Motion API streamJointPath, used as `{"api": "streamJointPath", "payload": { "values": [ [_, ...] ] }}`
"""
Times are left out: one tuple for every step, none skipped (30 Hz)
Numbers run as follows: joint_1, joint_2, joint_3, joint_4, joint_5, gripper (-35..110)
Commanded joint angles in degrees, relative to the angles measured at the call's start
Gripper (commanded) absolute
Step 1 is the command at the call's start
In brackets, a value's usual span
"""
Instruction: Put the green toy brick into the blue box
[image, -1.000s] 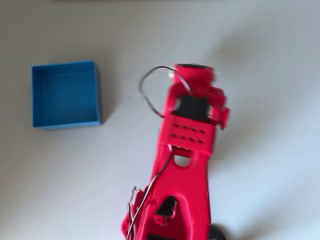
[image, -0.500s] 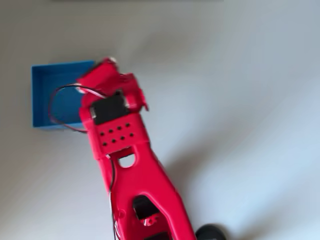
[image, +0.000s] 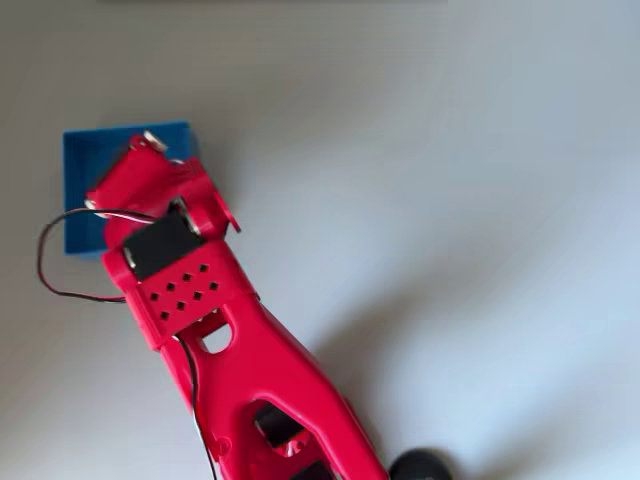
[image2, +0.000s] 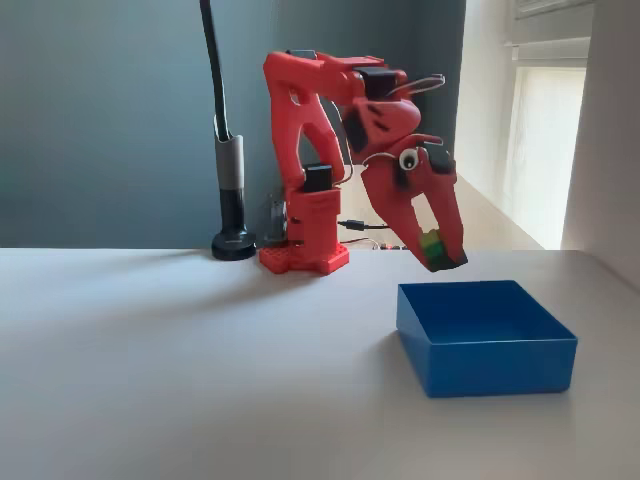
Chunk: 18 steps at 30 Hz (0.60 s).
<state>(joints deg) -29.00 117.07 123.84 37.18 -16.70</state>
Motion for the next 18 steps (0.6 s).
{"api": "streamJointPath", "payload": {
  "values": [
    [-1.41, 1.23, 2.2, -2.46, 0.18, 0],
    [-1.49, 1.14, 2.64, -2.55, 0.53, 1],
    [-1.58, 1.14, 2.99, -2.55, 0.88, 4],
    [-1.67, 1.14, 3.16, -2.55, 1.14, 6],
    [-1.76, 1.14, 3.16, -2.55, 1.58, 9],
    [-1.76, 1.14, 3.16, -2.55, 2.11, 13],
    [-1.85, 1.14, 3.16, -2.55, 2.55, 16],
    [-1.85, 1.14, 3.16, -2.55, 2.81, 18],
    [-1.93, 1.14, 3.16, -2.55, 3.08, 20],
    [-2.02, 1.14, 2.99, -2.55, 3.25, 22],
    [-2.02, 1.14, 2.9, -2.55, 3.34, 23],
    [-2.11, 1.14, 2.72, -2.55, 3.43, 24],
    [-2.11, 1.14, 2.55, -2.55, 3.52, 26],
    [-2.11, 1.14, 2.29, -2.55, 3.6, 27],
    [-2.11, 1.14, 2.02, -2.55, 3.69, 27],
    [-2.11, 1.14, 1.76, -2.55, 3.69, 26],
    [-2.11, 1.14, 1.41, -2.55, 3.69, 25],
    [-2.11, 1.14, 1.05, -2.55, 3.87, 25]
  ]
}}
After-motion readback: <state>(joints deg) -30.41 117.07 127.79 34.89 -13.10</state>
